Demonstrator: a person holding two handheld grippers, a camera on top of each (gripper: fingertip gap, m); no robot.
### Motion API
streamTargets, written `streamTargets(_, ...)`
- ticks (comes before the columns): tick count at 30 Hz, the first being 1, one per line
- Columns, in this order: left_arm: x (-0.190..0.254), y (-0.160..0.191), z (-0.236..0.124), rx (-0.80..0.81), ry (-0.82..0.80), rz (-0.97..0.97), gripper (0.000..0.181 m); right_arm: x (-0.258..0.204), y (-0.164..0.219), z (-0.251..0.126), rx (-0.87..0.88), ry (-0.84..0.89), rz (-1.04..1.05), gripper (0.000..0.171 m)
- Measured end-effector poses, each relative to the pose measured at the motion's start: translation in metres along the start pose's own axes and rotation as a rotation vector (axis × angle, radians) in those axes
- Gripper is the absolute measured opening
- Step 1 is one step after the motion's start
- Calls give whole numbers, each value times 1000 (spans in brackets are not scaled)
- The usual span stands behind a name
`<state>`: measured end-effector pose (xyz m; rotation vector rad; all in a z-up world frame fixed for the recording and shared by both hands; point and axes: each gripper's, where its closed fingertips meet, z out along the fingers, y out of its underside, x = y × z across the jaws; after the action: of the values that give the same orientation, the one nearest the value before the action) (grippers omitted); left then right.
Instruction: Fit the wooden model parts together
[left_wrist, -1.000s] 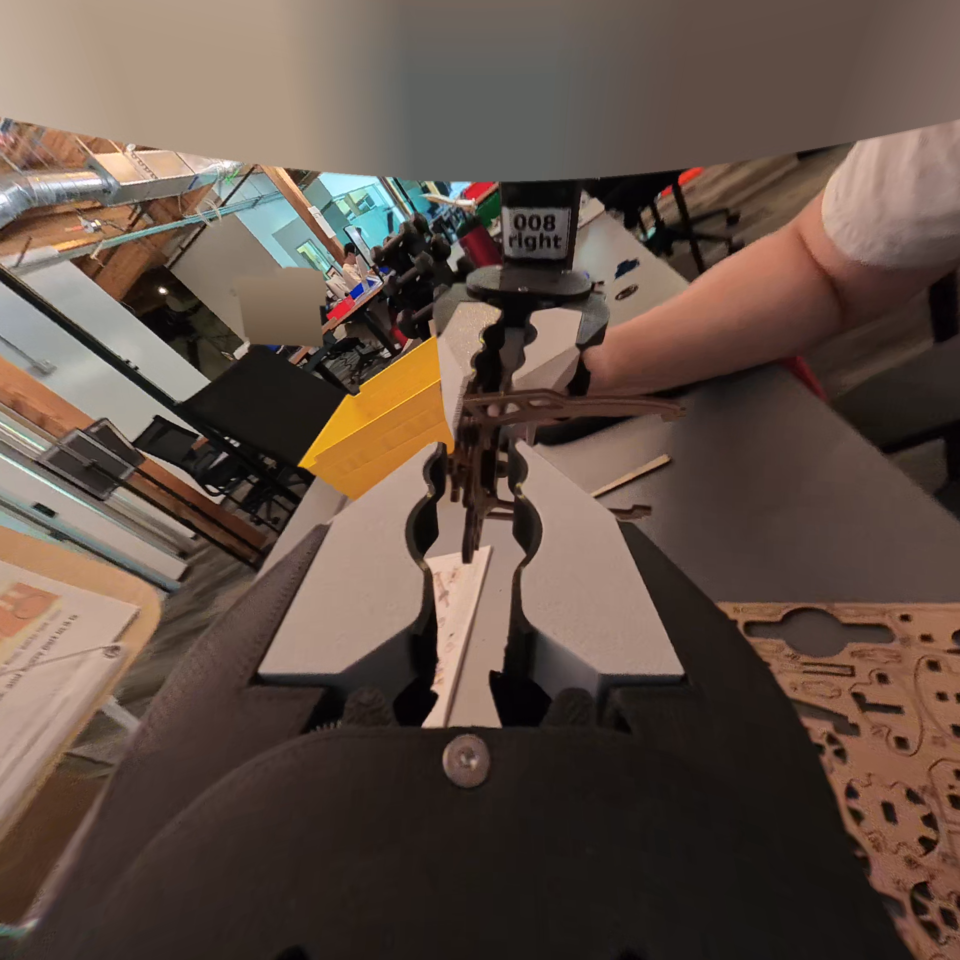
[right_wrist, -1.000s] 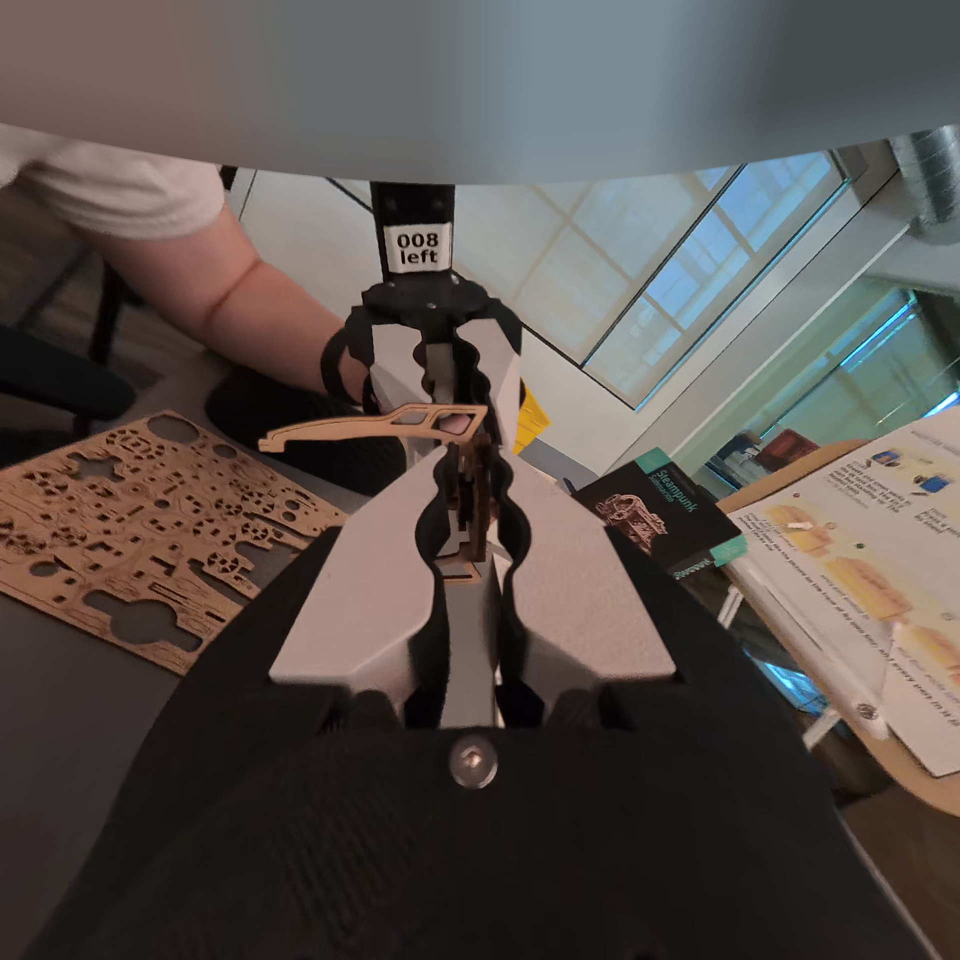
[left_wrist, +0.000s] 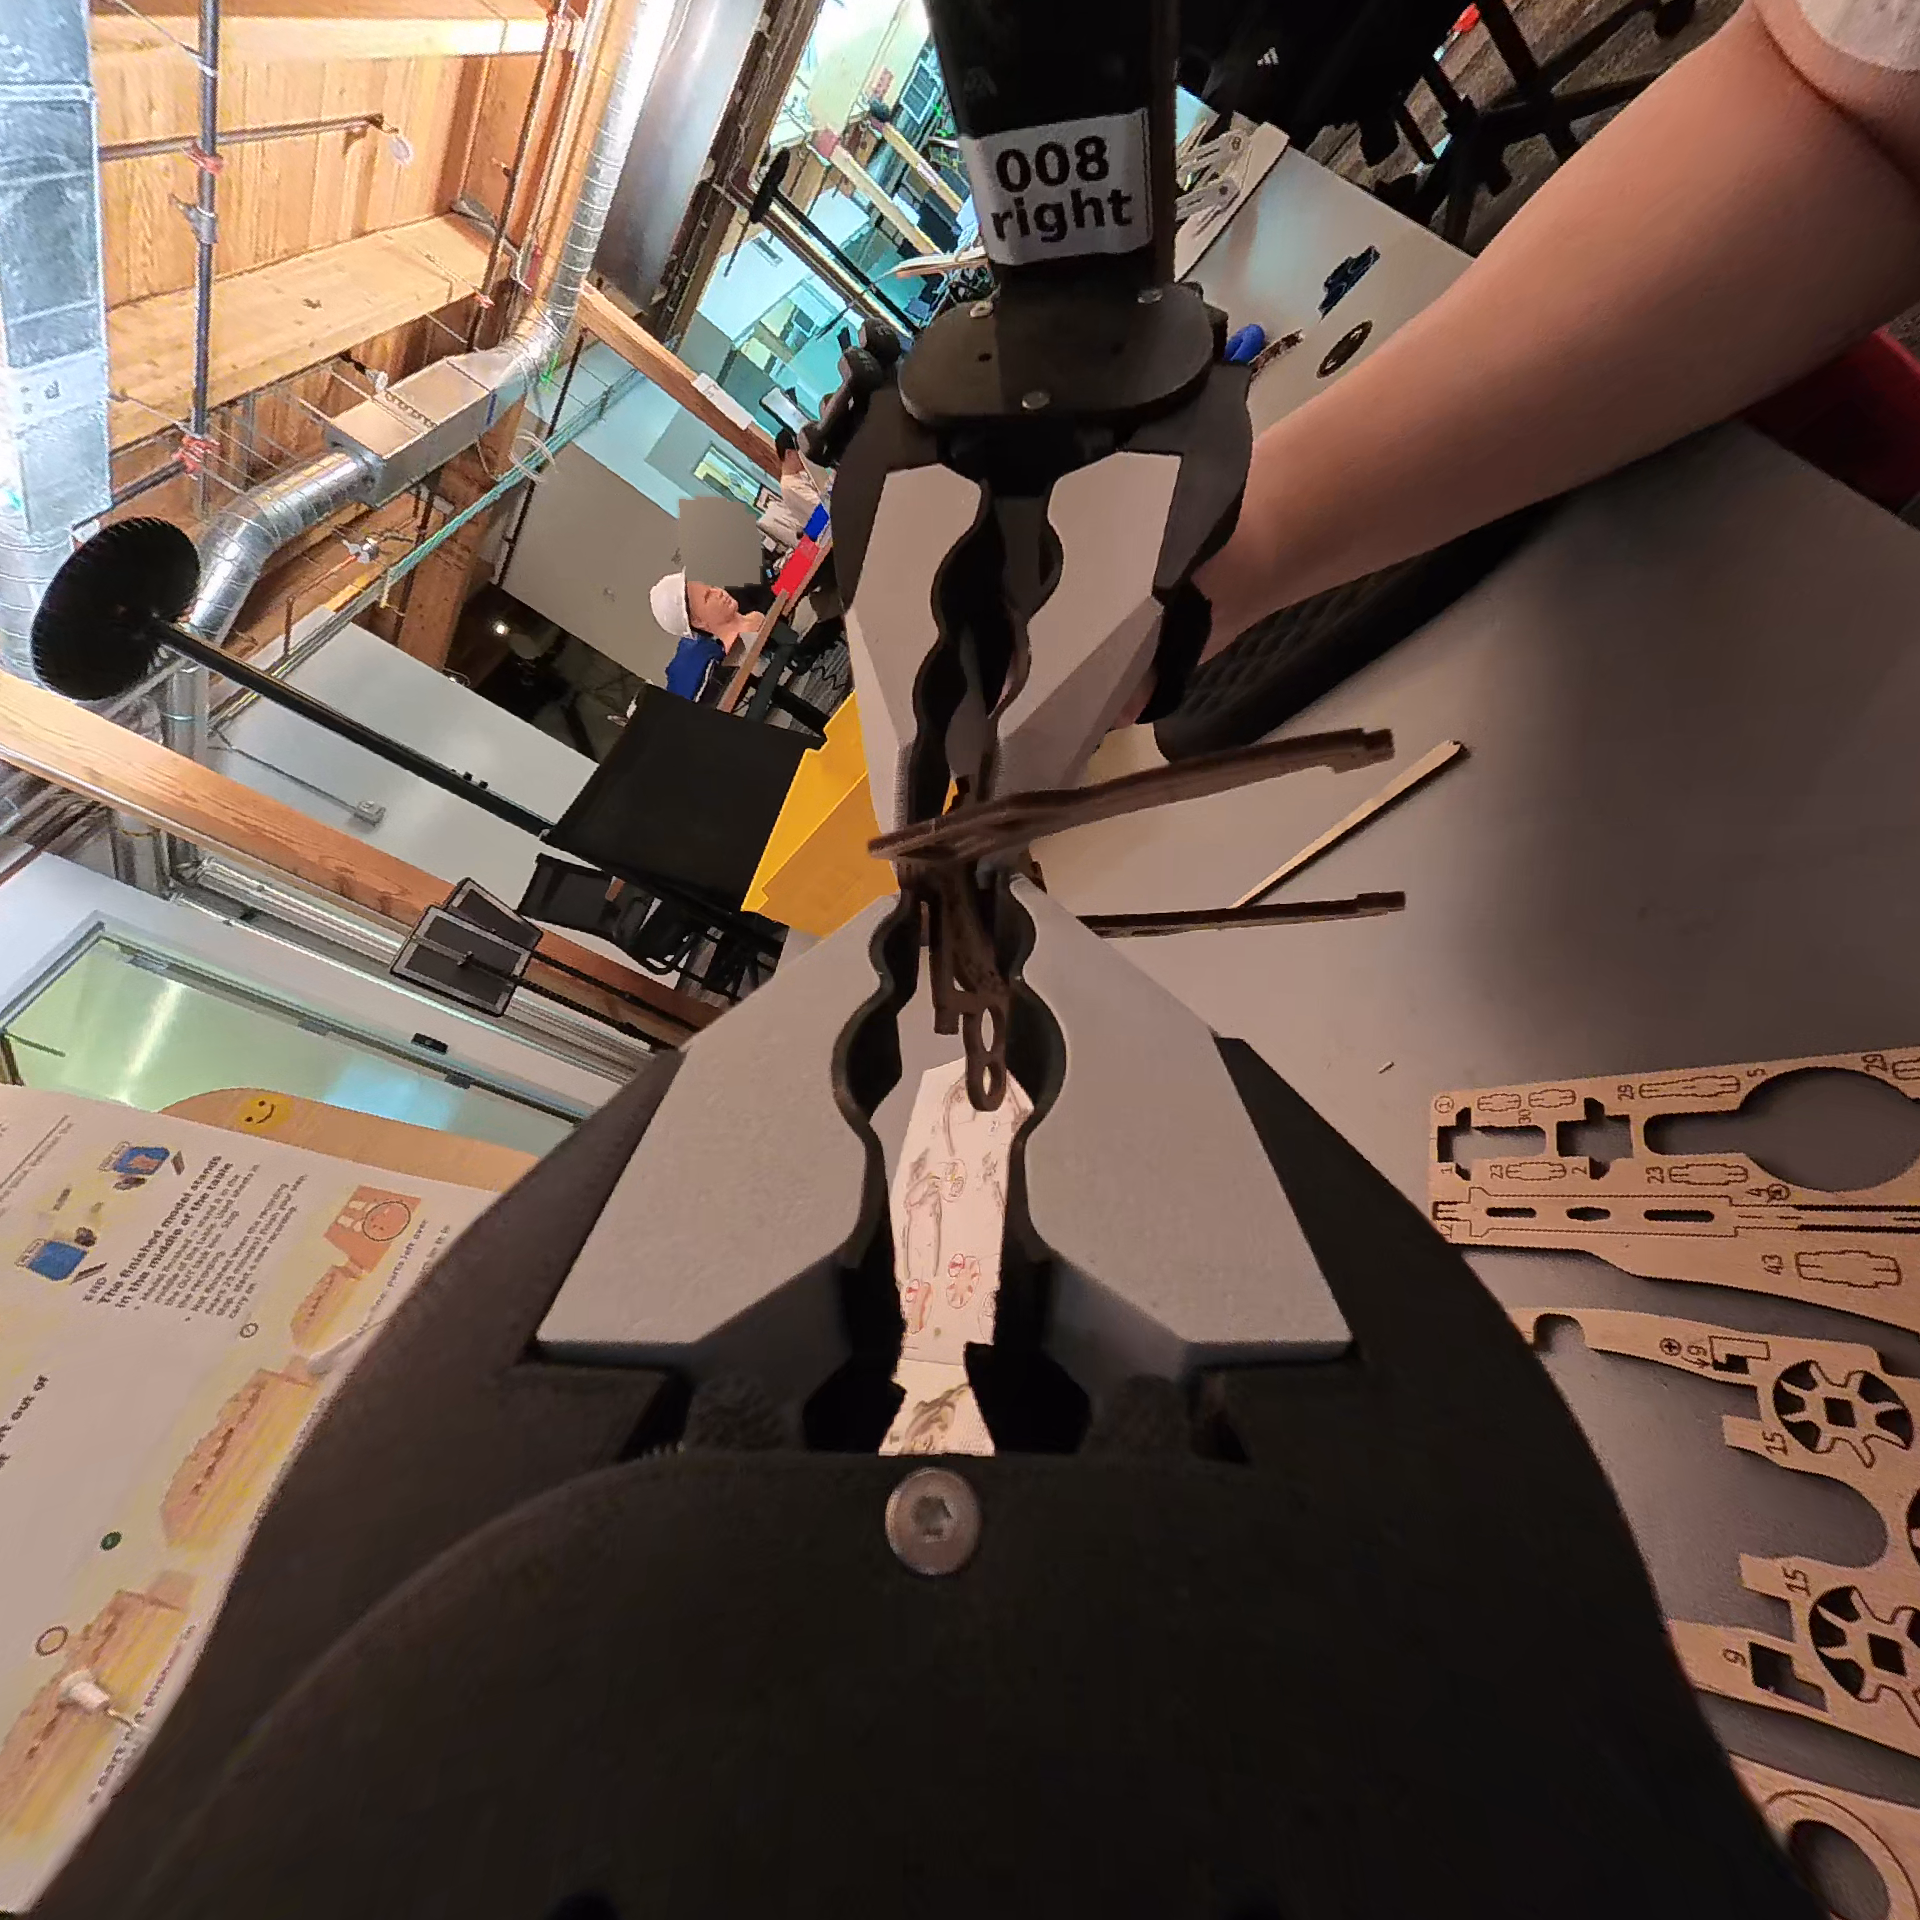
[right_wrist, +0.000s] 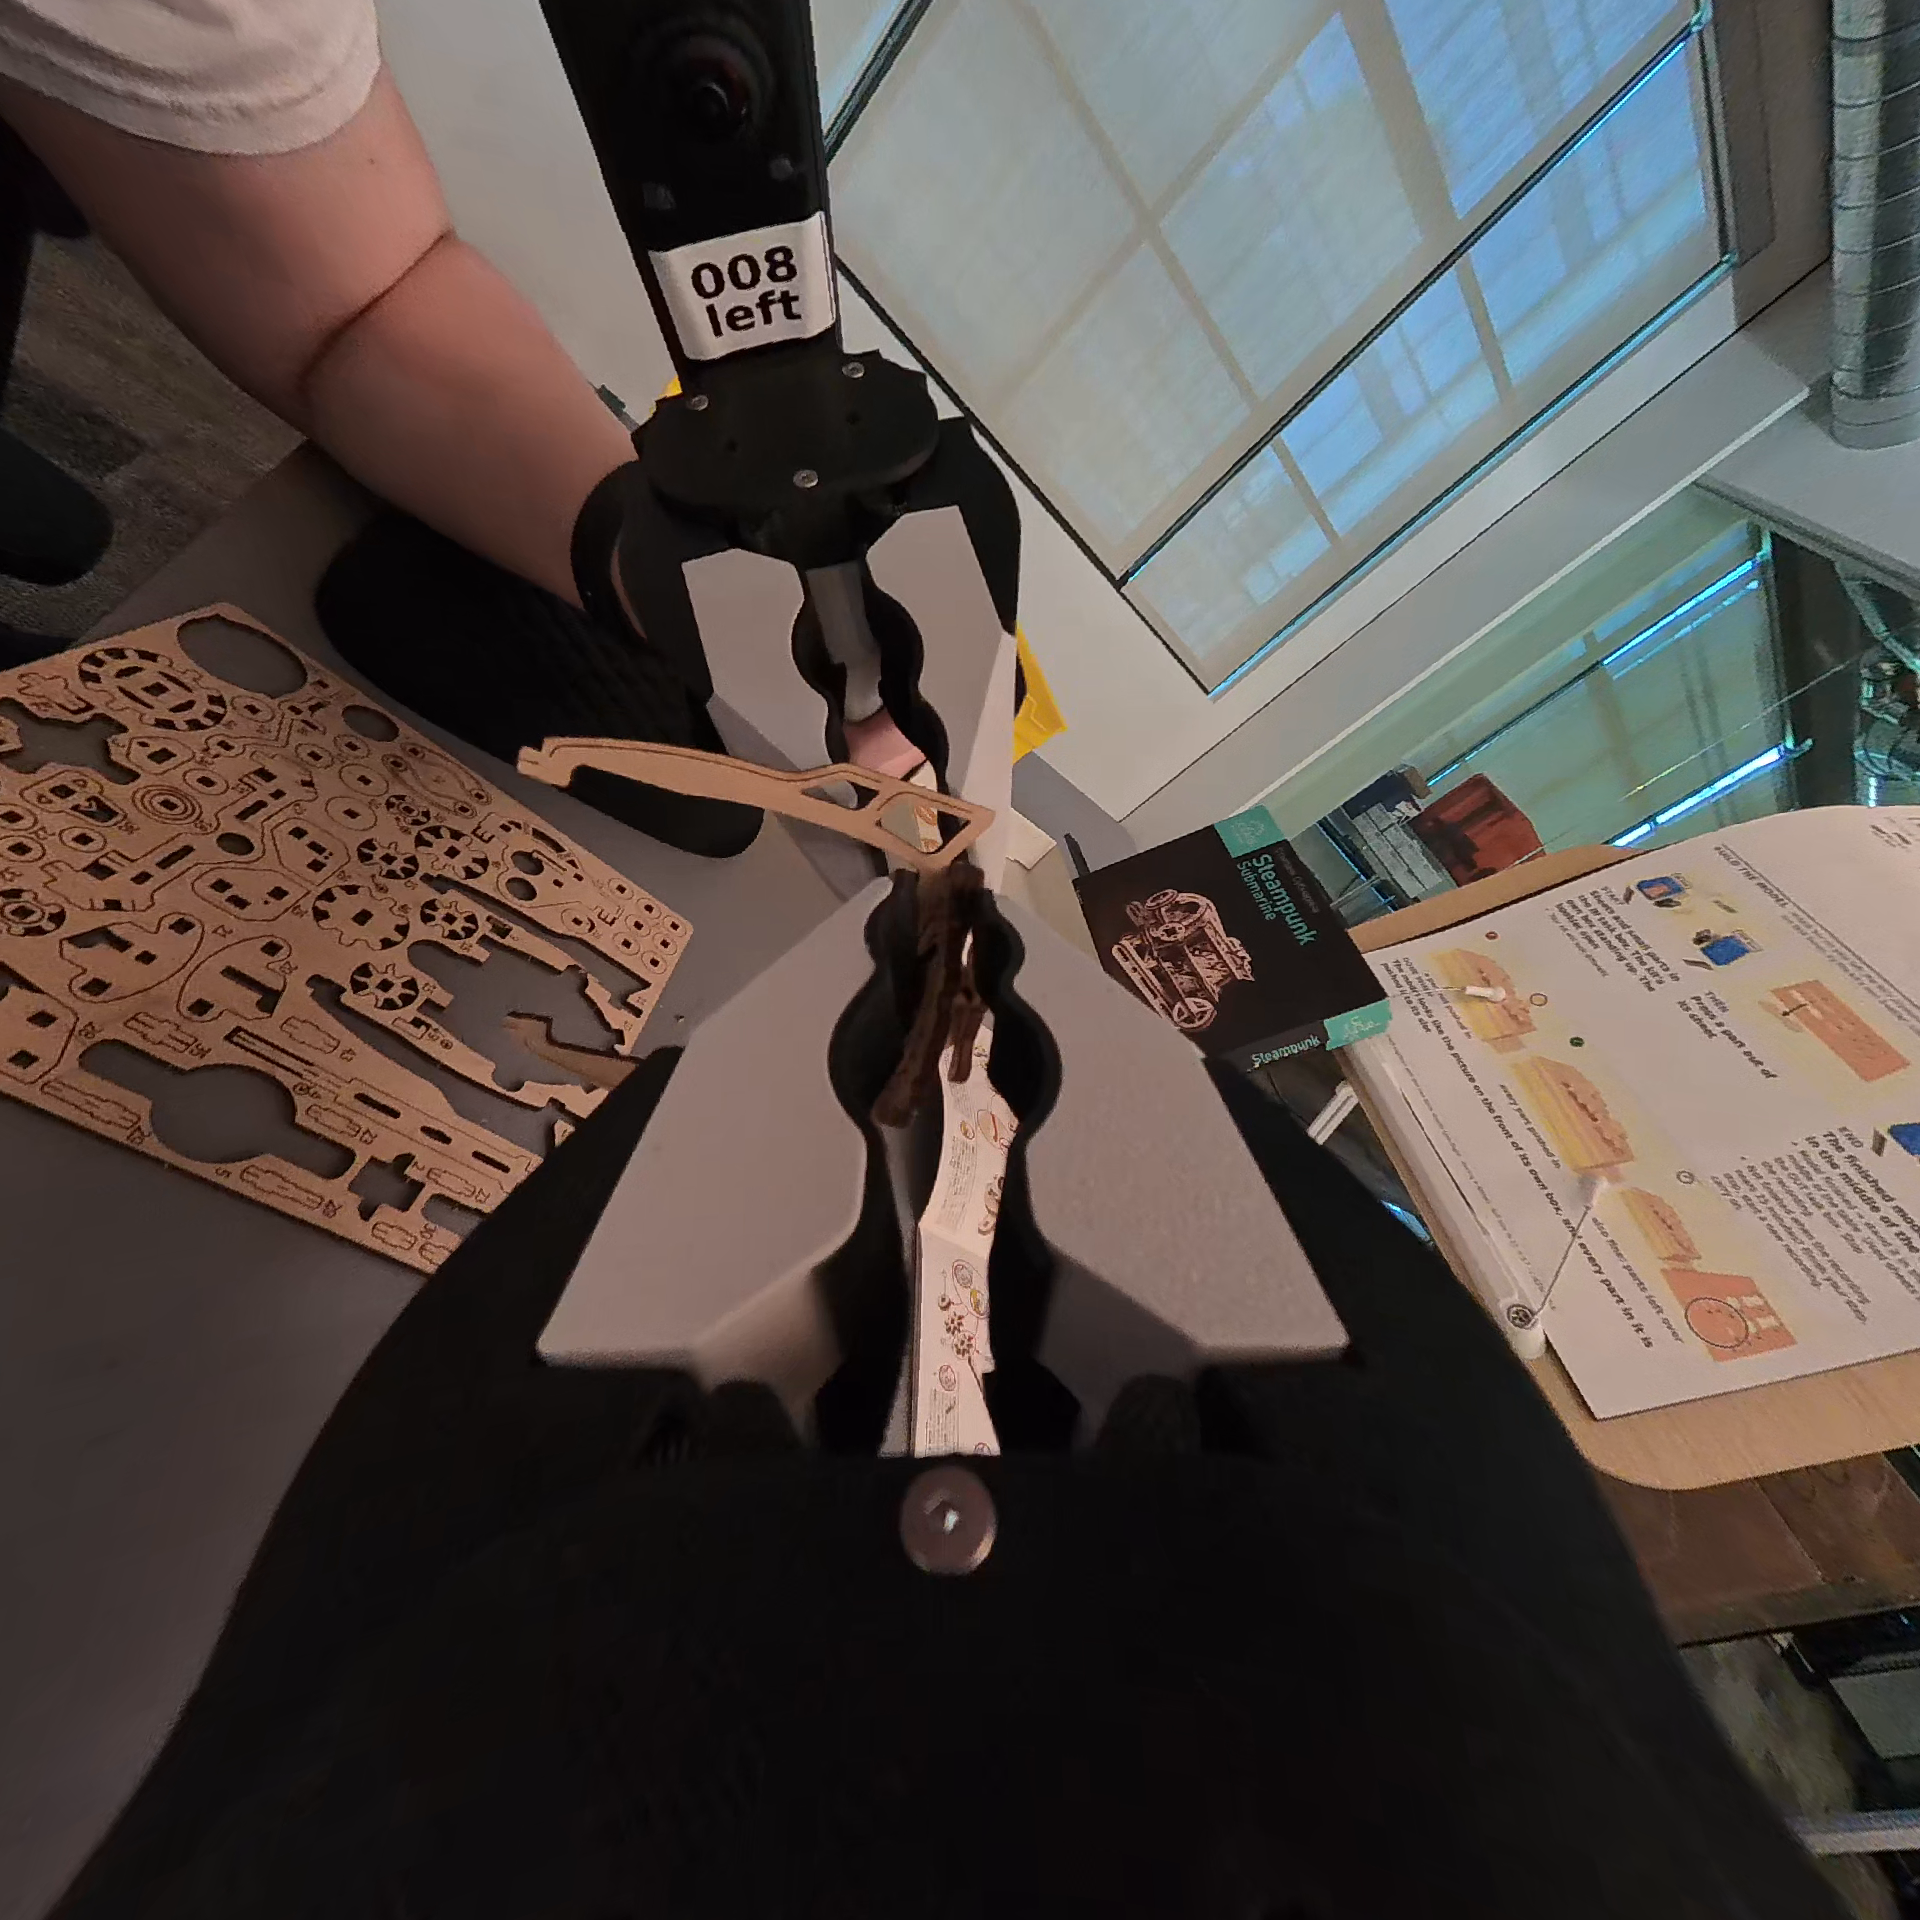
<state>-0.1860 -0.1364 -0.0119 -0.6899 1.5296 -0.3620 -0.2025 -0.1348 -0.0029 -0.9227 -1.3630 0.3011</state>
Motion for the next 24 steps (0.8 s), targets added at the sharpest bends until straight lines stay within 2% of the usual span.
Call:
streamTargets(10, -2, 5, 0, -24, 6, 23, 11, 3, 3, 2, -1, 11, 17, 10)
streamTargets(14, -1, 0, -1, 11, 28, 51, 10, -2, -2, -1, 47, -42, -5, 10)
streamTargets(15, 0, 3, -1, -4, 33, 57, 1, -5, 0, 0, 37, -64, 2, 11)
streamTargets(17, 1, 7, 0, -23, 48, 58, 0, -5, 4, 2, 21, -60, 12, 11)
streamTargets(24, -1, -1, -2, 27, 47, -2, 12, -6, -4, -2, 82, -57, -44, 10)
